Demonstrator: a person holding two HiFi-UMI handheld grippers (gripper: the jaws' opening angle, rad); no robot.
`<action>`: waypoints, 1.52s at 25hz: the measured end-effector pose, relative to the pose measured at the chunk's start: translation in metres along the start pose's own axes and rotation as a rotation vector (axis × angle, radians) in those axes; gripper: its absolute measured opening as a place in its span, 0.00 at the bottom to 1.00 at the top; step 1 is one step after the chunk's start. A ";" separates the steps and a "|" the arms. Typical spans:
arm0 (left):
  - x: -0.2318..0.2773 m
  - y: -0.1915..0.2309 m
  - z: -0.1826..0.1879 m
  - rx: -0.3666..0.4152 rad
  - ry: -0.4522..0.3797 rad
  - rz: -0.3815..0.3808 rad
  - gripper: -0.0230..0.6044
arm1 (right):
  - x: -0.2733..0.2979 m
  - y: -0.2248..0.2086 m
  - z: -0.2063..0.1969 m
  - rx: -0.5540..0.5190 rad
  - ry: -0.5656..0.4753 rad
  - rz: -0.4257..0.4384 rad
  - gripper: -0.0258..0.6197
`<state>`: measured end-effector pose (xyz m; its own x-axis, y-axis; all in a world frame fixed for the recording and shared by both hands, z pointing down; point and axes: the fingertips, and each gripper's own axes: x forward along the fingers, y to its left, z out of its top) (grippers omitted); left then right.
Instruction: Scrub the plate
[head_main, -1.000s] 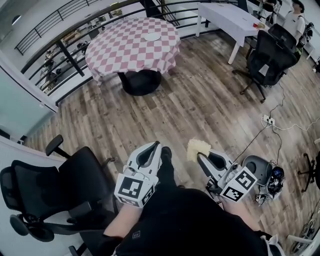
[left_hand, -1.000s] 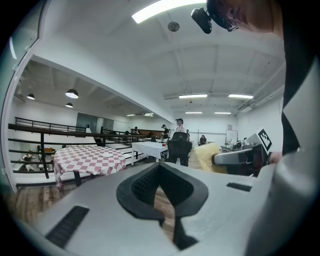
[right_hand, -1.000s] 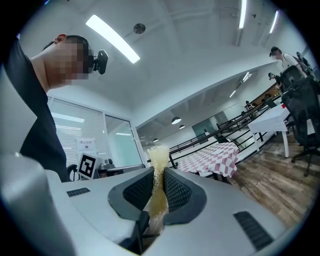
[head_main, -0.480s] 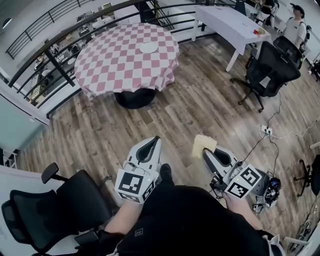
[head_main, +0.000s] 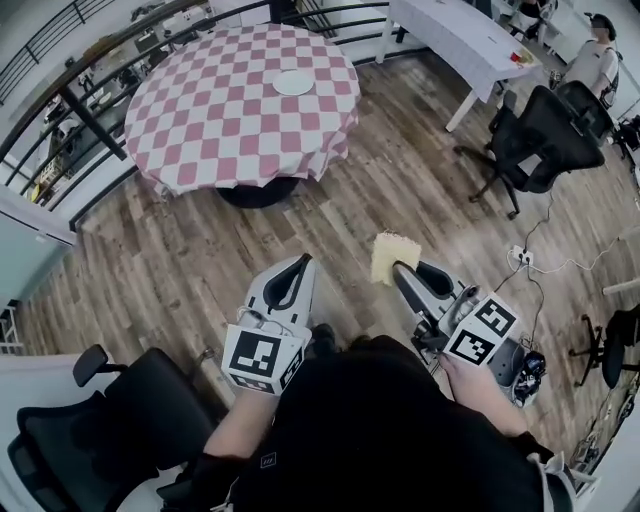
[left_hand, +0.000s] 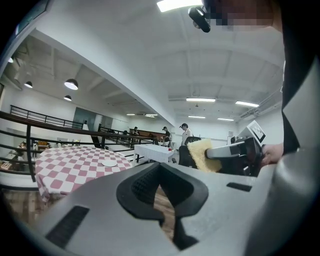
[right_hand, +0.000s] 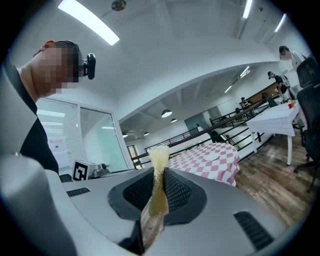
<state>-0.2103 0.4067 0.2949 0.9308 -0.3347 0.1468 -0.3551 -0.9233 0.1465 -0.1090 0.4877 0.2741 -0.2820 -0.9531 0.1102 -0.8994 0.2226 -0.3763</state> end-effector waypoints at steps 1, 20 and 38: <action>0.003 0.006 0.000 -0.005 0.001 0.008 0.05 | 0.007 -0.003 -0.002 0.007 0.013 0.006 0.13; 0.172 0.103 0.026 -0.002 0.077 0.158 0.05 | 0.115 -0.173 0.052 0.090 0.049 0.127 0.13; 0.347 0.211 0.063 -0.067 0.104 0.149 0.05 | 0.234 -0.323 0.112 0.114 0.087 0.162 0.13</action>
<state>0.0430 0.0843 0.3154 0.8547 -0.4426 0.2712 -0.4967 -0.8491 0.1796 0.1533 0.1698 0.3182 -0.4520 -0.8843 0.1169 -0.7979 0.3422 -0.4963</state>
